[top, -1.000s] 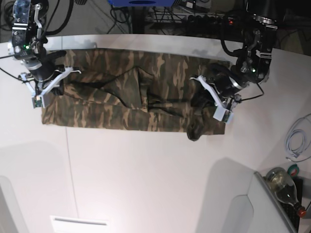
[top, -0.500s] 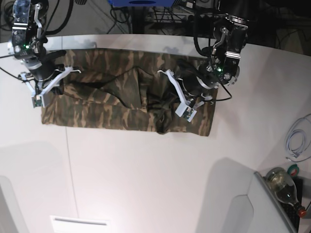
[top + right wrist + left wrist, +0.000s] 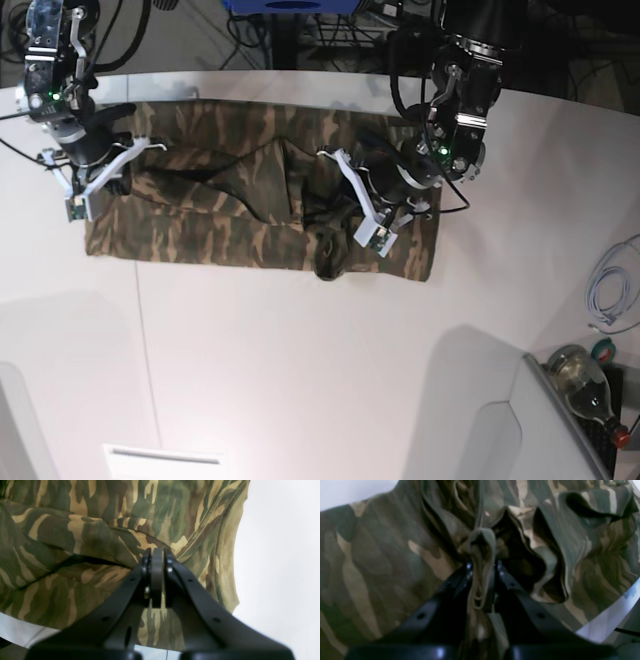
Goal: Layout the t-shirt on the table in an organized manner, then fold the t-shirt properly
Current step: 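Fold the strip's end with the left gripper toward the right gripper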
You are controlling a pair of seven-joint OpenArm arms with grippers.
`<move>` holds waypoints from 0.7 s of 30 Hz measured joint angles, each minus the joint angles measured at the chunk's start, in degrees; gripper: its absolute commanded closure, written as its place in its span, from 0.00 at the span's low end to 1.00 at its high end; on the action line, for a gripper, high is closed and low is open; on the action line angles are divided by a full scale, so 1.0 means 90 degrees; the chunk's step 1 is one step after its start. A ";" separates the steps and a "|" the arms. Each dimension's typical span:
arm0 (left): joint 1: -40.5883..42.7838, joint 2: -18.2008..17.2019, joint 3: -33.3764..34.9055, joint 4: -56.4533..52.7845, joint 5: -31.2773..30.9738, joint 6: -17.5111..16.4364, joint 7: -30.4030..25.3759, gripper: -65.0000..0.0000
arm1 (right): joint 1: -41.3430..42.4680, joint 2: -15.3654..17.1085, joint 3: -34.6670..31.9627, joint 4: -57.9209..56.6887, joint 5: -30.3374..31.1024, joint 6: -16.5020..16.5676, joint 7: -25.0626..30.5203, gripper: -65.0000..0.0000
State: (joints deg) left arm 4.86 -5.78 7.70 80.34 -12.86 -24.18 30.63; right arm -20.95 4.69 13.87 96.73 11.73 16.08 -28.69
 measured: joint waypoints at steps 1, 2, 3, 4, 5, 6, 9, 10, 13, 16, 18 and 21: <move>-0.0010 -0.0002 0.0000 0.0002 0.0000 0.0002 0.0005 1.00 | 0.0002 0.0000 0.0000 0.0000 0.0000 0.0000 0.0000 0.98; -0.0010 -0.0010 0.0041 0.0005 0.0000 0.0005 0.0039 1.00 | 0.0012 0.0000 0.0000 0.0000 0.0000 0.0000 0.0000 0.98; -0.0010 -0.0024 0.0129 0.0007 0.0005 0.0007 0.0097 1.00 | 0.0017 0.0000 0.0000 0.0000 0.0000 0.0000 0.0002 0.98; -0.0010 -0.0027 0.0182 0.0007 0.0005 0.0005 0.0158 1.00 | 0.0022 0.0000 0.0000 0.0000 0.0000 0.0000 0.0005 0.98; -0.0007 -0.0017 0.0219 0.0007 0.0007 0.0002 0.0180 1.00 | 0.0032 0.0000 0.0000 0.0000 0.0000 0.0000 -0.0002 0.98; 0.0002 -0.0005 0.0228 0.0005 0.0002 0.0002 0.0175 1.00 | 0.0029 0.0000 0.0000 0.0000 0.0000 0.0000 0.0005 0.98; -0.0012 0.0005 0.0231 0.0005 0.0000 0.0002 0.0170 1.00 | 0.0029 0.0000 0.0000 0.0000 0.0000 0.0000 0.0000 0.98; -0.0012 0.0005 0.0231 0.0005 0.0000 0.0002 0.0170 1.00 | 0.0029 0.0000 0.0000 0.0000 0.0000 0.0000 0.0002 0.98; -0.0010 0.0002 0.0226 0.0005 0.0000 0.0002 0.0172 1.00 | 0.0032 -0.0002 0.0000 0.0000 0.0000 0.0000 0.0002 0.98; -0.0012 0.0005 0.0219 0.0005 0.0000 0.0002 0.0172 1.00 | 0.0029 0.0000 0.0000 0.0000 0.0000 0.0000 0.0000 0.98; -0.0010 0.0046 0.0189 0.0005 0.0000 0.0005 0.0172 1.00 | 0.0032 0.0000 0.0000 0.0000 0.0000 0.0000 0.0000 0.98; -0.0126 0.0153 0.0194 0.0000 0.0046 0.0005 0.0197 1.00 | 0.0032 0.0000 0.0000 0.0000 0.0000 0.0000 0.0000 0.98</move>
State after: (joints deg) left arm 3.73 -4.40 9.45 80.34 -12.45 -24.14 32.40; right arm -20.67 4.69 13.87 96.73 11.73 16.08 -28.69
